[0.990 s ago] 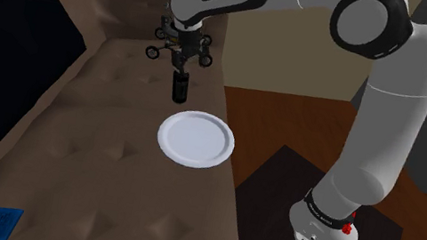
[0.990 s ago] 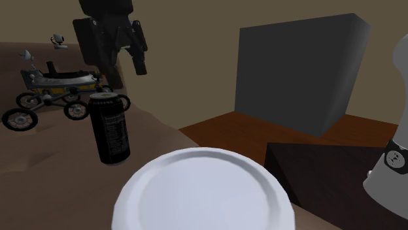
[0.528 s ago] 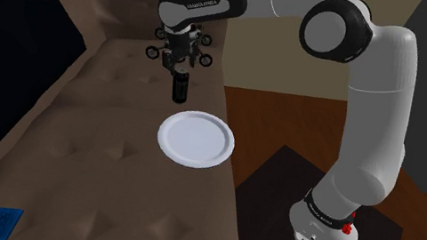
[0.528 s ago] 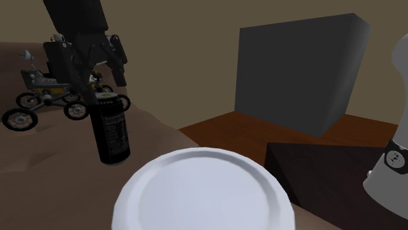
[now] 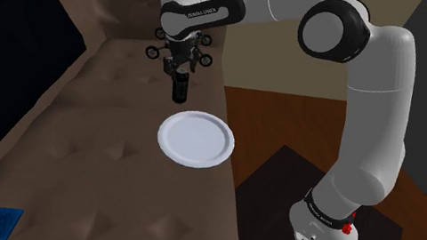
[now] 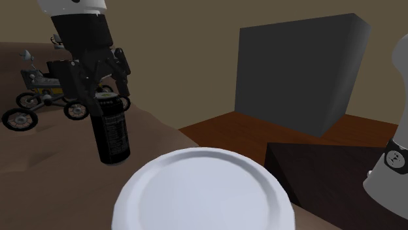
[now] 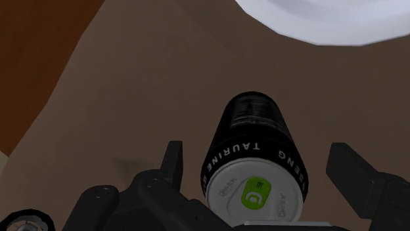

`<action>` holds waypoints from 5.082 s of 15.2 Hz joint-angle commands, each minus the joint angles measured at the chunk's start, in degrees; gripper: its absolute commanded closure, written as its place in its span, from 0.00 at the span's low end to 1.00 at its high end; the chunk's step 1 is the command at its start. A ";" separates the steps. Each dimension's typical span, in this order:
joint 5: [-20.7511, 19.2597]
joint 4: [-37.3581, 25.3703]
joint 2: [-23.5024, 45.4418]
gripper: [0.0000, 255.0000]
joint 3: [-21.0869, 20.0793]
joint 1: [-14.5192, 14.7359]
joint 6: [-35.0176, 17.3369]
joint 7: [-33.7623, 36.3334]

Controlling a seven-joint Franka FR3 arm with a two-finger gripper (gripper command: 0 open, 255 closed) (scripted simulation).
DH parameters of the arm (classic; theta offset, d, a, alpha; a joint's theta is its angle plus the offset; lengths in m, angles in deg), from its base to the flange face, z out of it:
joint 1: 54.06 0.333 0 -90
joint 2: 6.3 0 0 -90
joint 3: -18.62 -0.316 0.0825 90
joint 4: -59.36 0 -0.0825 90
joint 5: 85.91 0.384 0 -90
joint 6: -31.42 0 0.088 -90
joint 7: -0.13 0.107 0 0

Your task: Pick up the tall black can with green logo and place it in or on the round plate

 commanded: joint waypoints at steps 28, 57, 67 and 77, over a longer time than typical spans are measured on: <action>0.63 -7.82 -1.93 1.00 -0.21 0.24 9.61 -1.51; 6.84 35.48 -39.49 1.00 -5.73 5.29 4.79 8.33; 6.26 41.25 -37.48 1.00 -5.95 5.26 -2.89 9.48; 5.59 44.51 -35.36 1.00 -6.12 5.19 -8.16 10.46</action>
